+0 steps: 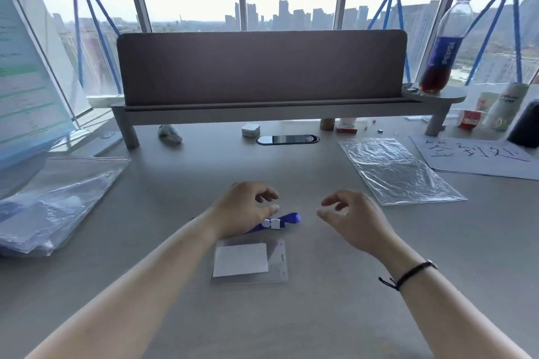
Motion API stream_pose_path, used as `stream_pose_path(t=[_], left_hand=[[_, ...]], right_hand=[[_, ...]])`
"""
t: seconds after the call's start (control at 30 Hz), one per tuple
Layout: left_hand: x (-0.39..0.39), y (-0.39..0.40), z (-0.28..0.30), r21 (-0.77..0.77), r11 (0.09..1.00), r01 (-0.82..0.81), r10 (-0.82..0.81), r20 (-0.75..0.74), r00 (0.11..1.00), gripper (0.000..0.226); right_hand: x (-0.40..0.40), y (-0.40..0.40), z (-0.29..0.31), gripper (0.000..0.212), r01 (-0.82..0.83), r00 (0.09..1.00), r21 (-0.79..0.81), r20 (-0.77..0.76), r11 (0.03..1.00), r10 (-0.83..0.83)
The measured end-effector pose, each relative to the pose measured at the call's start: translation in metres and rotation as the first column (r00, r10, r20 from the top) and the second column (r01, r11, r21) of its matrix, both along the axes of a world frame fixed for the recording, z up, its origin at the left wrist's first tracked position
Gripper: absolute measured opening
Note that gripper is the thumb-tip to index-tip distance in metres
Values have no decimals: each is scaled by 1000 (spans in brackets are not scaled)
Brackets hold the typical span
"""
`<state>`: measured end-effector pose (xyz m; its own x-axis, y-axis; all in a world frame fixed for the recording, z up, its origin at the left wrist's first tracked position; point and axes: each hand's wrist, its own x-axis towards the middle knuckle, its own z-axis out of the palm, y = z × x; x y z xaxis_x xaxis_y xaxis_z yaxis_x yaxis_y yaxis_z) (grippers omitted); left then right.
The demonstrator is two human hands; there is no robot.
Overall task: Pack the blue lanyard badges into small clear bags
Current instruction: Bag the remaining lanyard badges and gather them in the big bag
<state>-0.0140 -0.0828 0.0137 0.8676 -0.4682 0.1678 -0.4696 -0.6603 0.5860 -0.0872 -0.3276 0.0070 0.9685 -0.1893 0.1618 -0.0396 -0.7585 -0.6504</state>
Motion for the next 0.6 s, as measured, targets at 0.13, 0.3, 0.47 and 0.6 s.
stream_pose_path(t=[0.13, 0.3, 0.47, 0.6], left_hand=[[4, -46, -2, 15, 999, 35, -35, -10, 999, 18], [5, -118, 1, -40, 992, 117, -117, 18, 993, 13], [7, -174, -7, -189, 980, 63, -99, -189, 977, 12], [10, -201, -11, -351, 918, -186, -55, -576, 816, 11]], right_hand=[[28, -61, -23, 40, 224, 974, -319, 31, 921, -226], [33, -83, -33, 40, 331, 930, -360, -29, 872, -366], [32, -89, -28, 27, 410, 906, -385, 63, 827, -420], [33, -93, -29, 23, 412, 911, -258, 126, 874, -393]])
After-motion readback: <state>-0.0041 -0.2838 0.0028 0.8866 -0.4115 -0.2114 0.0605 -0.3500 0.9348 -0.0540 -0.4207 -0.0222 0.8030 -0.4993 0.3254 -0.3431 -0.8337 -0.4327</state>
